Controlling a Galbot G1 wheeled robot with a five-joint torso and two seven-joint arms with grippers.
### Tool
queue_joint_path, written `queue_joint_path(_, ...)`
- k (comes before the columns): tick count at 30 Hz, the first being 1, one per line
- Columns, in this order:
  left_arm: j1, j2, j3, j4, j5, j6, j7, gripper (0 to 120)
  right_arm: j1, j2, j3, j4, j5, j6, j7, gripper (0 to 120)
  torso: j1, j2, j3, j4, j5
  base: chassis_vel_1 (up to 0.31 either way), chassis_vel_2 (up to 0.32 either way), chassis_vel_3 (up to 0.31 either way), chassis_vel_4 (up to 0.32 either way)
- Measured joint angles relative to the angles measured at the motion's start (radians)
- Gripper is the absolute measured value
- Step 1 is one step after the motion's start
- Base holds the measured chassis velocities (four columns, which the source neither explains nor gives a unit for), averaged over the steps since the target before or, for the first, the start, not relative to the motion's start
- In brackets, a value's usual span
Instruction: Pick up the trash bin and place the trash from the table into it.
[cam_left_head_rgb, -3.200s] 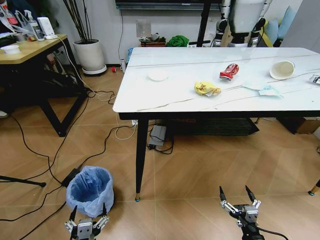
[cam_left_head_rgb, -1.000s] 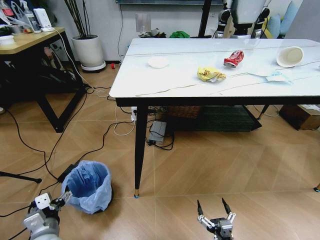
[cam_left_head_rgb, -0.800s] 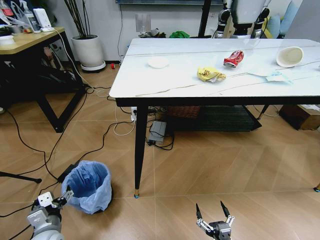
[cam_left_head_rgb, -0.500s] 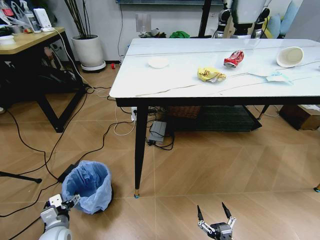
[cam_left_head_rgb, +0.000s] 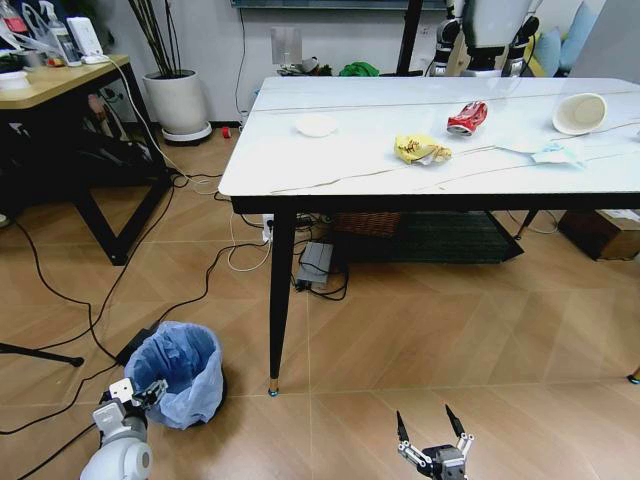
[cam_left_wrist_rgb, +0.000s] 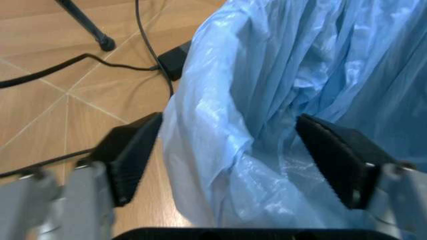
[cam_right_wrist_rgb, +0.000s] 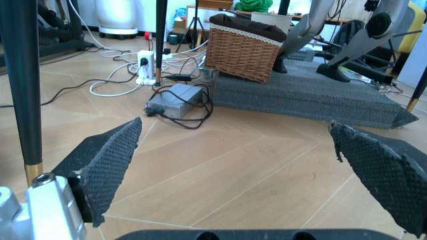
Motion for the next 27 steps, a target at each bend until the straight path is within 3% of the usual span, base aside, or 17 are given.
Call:
queue_joint_path(13,0.004,-0.011,-0.015,0.020,0.001,-0.003,0.009,28,0.002,-0.001,0.000,0.012,0.008,-0.008,0.001,100,0.000,0.001,0.000,0.0000,0.0001,0.000,0.000,0.000,0.000)
queue_joint_path(18,0.006,-0.010,-0.016,0.018,-0.002,-0.002,0.014,16,0.004,-0.001,0.000,0.014,0.010,-0.012,0.001,100,0.000,0.001,0.000,0.0000,0.0000,0.000,0.000,0.000,0.000)
queue_joint_path(20,0.009,-0.010,-0.018,0.014,-0.004,0.000,0.019,5,0.004,-0.001,0.000,0.014,0.011,-0.012,0.001,100,0.000,0.001,0.000,-0.0001,-0.0002,0.000,0.000,0.000,0.000)
queue_joint_path(27,0.025,-0.011,-0.029,0.003,-0.005,-0.001,0.031,0,0.007,-0.001,0.001,0.017,0.014,-0.017,0.002,100,0.000,0.001,0.000,-0.0001,-0.0002,0.000,0.000,0.000,0.000)
